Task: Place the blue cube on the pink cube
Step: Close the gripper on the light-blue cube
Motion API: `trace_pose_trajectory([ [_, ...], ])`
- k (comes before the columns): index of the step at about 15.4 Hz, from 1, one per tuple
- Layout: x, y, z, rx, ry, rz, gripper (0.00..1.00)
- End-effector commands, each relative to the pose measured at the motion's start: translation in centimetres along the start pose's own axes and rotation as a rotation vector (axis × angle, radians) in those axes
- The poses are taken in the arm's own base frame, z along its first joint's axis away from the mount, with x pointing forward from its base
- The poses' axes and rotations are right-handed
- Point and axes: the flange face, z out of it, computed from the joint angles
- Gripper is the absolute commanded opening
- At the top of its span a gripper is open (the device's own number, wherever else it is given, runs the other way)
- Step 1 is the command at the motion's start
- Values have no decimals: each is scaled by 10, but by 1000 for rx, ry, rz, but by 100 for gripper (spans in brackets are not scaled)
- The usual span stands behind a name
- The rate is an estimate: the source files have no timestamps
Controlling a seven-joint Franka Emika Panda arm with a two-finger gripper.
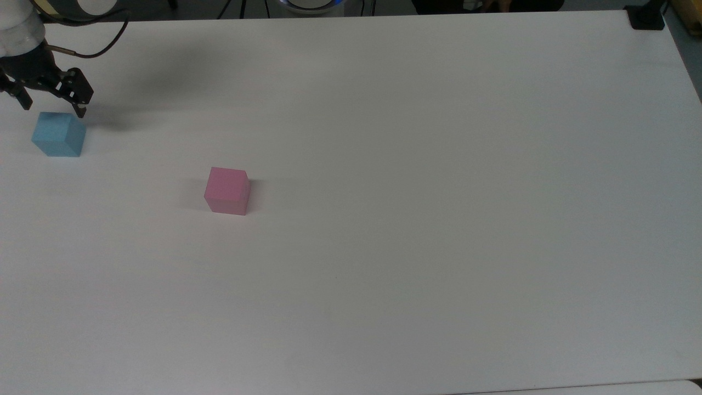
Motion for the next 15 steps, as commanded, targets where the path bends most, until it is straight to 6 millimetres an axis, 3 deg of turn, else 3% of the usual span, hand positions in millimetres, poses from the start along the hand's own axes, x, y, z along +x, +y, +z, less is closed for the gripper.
trace_pose_trajectory([
  [1,7,5,18,-40,23,-13,100],
  [12,0,16,42,-92,-4,-16,100],
  [15,-1,15,56,-99,-31,-30,84],
])
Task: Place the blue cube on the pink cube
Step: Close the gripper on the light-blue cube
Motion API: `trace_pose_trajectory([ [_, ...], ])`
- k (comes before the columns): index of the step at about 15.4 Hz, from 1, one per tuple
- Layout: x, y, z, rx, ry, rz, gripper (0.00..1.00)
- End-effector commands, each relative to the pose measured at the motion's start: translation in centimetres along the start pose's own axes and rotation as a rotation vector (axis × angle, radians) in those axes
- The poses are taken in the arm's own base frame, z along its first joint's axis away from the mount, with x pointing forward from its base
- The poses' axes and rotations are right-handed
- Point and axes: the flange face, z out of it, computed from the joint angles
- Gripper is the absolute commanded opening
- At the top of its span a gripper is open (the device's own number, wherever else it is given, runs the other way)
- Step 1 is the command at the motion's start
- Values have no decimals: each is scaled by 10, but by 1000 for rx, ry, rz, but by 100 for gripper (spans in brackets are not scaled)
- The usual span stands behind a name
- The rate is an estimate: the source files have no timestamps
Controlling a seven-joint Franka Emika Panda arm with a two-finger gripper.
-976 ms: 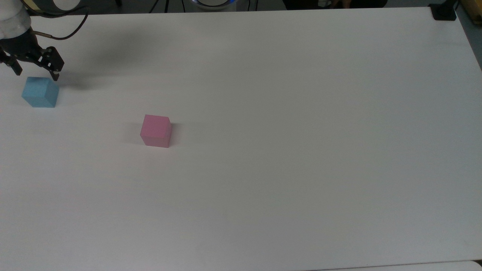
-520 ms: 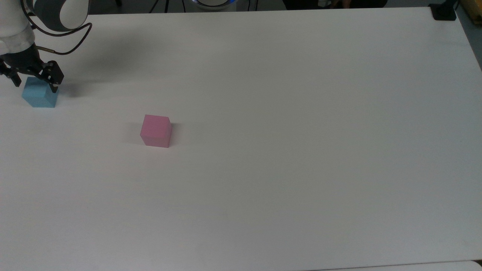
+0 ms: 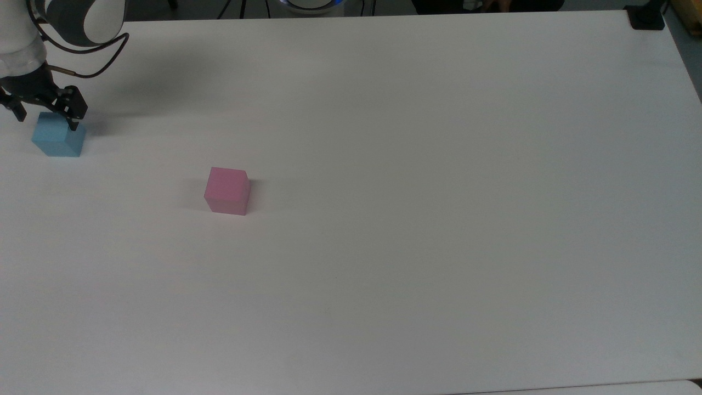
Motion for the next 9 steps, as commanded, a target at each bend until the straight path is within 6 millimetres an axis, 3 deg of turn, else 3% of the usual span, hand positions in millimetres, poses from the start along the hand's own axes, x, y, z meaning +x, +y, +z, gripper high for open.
trace_pose_trajectory([
  [1,0,-3,13,-24,-23,-13,78],
  [6,3,-5,9,-17,-21,34,47],
  [9,3,-4,-25,-1,-9,40,46],
])
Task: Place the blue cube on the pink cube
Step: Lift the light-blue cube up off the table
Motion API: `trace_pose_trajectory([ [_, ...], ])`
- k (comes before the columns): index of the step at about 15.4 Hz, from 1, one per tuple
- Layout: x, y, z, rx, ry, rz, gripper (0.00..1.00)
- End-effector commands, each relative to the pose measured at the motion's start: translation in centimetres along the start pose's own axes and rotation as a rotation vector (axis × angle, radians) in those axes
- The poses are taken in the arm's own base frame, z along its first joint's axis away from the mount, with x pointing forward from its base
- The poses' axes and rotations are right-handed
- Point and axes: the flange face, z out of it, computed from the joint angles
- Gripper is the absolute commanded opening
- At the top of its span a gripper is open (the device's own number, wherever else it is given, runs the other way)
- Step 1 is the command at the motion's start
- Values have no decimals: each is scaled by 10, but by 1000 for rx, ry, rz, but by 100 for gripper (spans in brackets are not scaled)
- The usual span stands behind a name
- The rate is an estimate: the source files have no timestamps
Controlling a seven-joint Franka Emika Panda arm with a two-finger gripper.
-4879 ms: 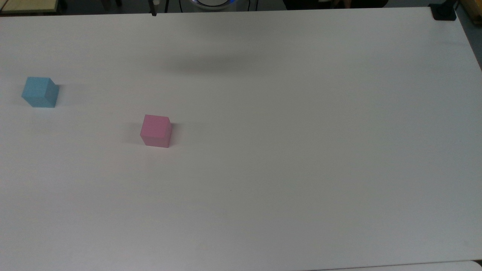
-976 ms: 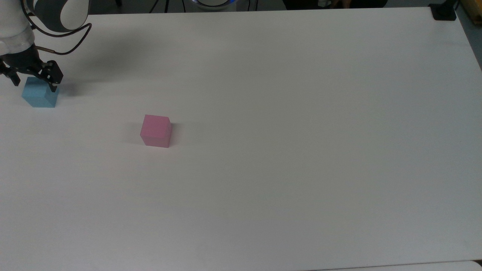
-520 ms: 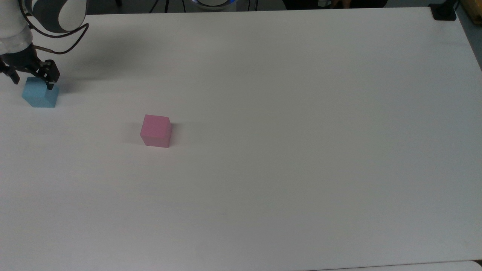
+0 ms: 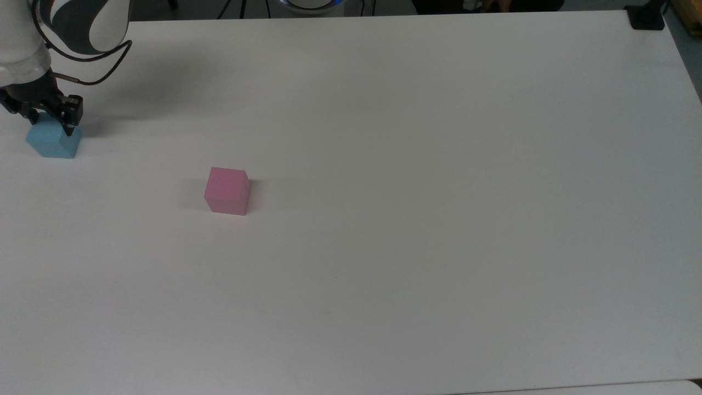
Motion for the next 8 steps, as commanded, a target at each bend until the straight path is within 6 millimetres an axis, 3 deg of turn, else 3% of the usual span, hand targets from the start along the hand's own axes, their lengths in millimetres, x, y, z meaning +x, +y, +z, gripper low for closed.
trace_pose_trajectory([
  [1,-1,-4,-51,26,0,15,46],
  [3,-4,-11,-90,53,0,7,46],
  [4,-4,-24,-113,75,-6,-9,46],
  [8,-5,-56,-176,131,11,-24,46],
])
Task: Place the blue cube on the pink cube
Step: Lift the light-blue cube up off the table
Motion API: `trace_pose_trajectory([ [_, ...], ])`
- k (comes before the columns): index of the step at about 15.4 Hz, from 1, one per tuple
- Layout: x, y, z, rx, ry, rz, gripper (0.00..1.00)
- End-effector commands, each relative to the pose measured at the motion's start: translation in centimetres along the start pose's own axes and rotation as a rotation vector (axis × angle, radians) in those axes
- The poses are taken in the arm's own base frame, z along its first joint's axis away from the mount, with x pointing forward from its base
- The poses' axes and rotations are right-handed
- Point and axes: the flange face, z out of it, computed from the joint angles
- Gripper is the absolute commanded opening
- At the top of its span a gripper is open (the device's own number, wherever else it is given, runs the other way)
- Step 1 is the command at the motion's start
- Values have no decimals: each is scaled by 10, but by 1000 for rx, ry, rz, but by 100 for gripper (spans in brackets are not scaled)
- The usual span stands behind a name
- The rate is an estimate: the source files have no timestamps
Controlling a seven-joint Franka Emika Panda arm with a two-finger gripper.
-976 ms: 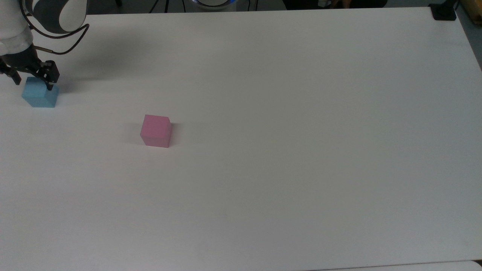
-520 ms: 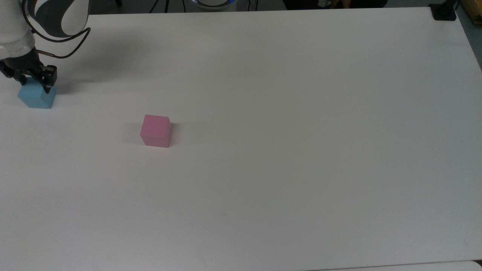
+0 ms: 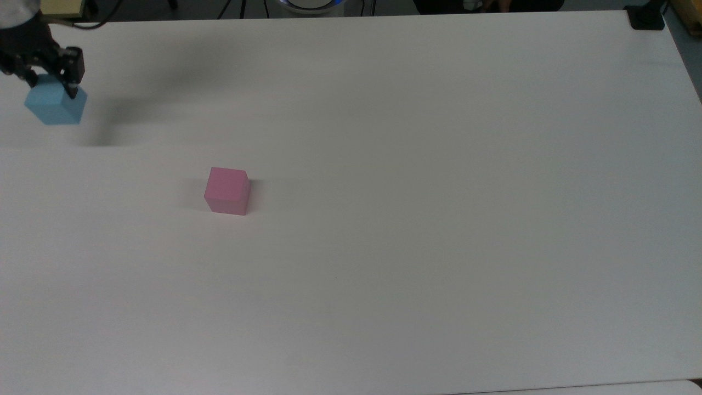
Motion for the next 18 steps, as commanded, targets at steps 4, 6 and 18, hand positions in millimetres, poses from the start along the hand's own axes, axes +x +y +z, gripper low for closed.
trace_pose_trajectory([
  [4,-6,-80,-97,108,25,-18,46],
  [6,-8,-102,-121,129,12,-55,46],
  [18,41,-239,-123,144,11,-69,46],
])
